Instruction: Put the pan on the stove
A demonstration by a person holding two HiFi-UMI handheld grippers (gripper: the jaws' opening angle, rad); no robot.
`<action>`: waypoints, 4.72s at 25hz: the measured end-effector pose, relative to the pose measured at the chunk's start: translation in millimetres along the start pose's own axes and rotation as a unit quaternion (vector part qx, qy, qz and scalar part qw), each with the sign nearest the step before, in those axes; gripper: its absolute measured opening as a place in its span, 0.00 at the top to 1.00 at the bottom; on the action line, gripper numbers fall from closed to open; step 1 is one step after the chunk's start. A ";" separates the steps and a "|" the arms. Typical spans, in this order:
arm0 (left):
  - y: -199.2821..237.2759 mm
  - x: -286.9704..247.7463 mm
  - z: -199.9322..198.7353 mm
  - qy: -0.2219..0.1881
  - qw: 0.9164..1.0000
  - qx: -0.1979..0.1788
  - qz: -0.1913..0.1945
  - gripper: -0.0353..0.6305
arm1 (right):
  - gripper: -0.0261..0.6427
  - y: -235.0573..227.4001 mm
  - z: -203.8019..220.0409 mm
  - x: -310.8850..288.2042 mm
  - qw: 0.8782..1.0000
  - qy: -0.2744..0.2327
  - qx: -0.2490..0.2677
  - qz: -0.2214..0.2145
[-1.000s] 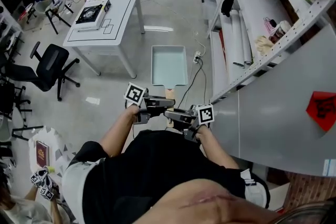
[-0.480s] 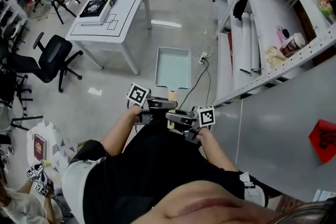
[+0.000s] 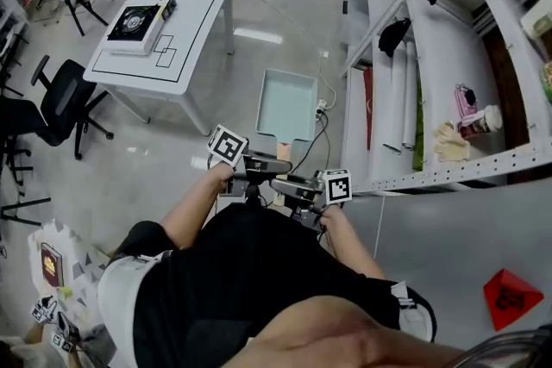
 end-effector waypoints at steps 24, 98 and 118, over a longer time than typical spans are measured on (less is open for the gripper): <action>60.1 27.4 -277.4 -0.002 0.996 -0.082 0.025 0.64 | 0.68 -92.2 -265.5 -25.5 0.998 -0.035 0.040 -0.024; 252.1 495.8 -572.4 -0.577 0.791 0.012 -0.203 0.63 | 0.68 -383.4 -576.1 -435.0 0.805 0.512 -0.167 -0.250; 325.6 567.7 -445.0 -0.653 0.721 0.056 -0.225 0.63 | 0.68 -456.6 -450.6 -495.7 0.721 0.602 -0.212 -0.268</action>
Point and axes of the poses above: the fingertips, and each gripper's own axes: x backward along the fingers, y to its left, z out of its underside, the point moved 3 cm from there along x, backward along the fingers, and after that the axes turned 11 degrees about -z, right-handed, at the moved point
